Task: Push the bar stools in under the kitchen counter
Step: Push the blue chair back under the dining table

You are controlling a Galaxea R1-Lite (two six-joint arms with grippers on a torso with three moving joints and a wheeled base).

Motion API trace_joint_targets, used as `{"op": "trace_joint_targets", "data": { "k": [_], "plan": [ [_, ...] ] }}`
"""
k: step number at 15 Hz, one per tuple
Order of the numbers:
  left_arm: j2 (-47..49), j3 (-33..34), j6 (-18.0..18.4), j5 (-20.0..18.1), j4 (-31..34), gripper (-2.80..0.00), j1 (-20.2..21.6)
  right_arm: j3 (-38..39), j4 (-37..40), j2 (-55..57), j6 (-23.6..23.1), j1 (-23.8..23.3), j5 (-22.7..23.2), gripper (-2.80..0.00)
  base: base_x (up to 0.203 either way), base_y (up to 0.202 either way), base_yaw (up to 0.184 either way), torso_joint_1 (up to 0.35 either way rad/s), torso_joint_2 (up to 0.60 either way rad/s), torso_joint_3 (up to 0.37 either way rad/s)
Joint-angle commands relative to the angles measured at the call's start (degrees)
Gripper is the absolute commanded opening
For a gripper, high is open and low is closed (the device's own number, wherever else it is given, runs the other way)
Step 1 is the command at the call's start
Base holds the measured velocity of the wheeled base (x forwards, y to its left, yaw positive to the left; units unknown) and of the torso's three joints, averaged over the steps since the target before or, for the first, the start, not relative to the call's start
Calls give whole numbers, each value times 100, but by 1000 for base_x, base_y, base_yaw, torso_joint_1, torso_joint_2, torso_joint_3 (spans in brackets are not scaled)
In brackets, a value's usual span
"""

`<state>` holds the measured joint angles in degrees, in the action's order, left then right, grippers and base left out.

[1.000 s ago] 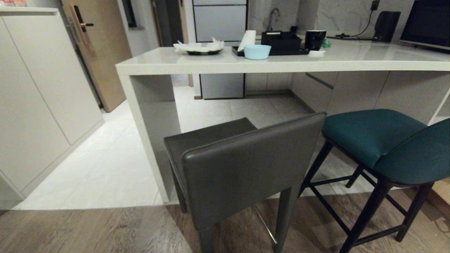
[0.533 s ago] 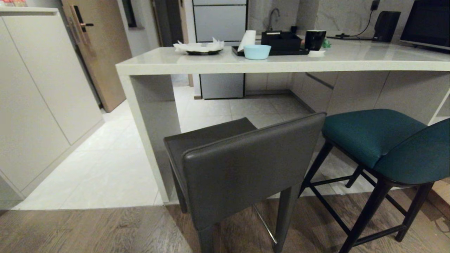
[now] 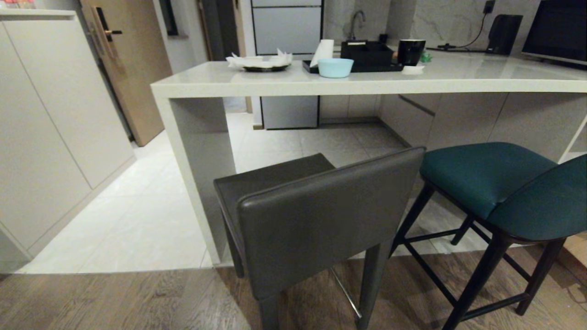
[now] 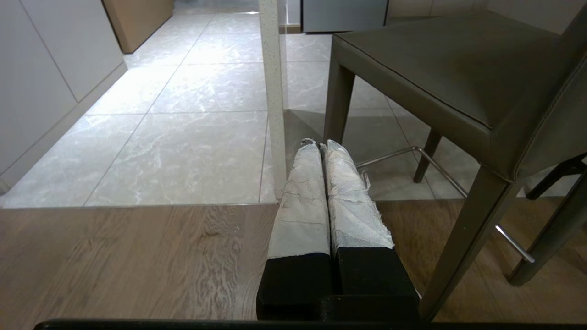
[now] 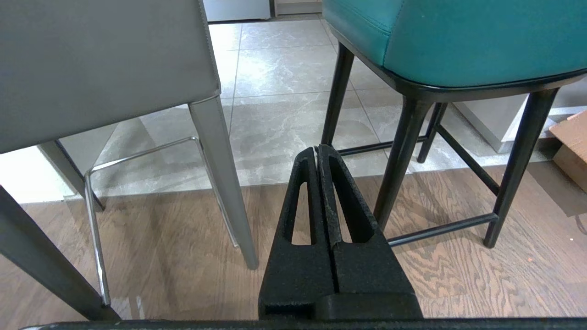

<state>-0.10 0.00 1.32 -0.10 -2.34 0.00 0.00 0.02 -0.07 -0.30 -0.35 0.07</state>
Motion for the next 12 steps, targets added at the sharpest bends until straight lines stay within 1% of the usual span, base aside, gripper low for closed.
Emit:
{"op": "trace_joint_targets", "data": {
  "k": [1,10,12],
  "plan": [
    [1,105,0,1,-11,-280,0,0,-2,7,-5,0,1,-280,0,0,0,0,0,0],
    [1,106,0,1,-3,-280,0,0,-2,7,-5,0,1,-280,0,0,0,0,0,0],
    [1,105,-9,1,-3,-280,0,0,-2,7,-5,0,1,-280,2,-99,-3,5,3,2]
  ]
}}
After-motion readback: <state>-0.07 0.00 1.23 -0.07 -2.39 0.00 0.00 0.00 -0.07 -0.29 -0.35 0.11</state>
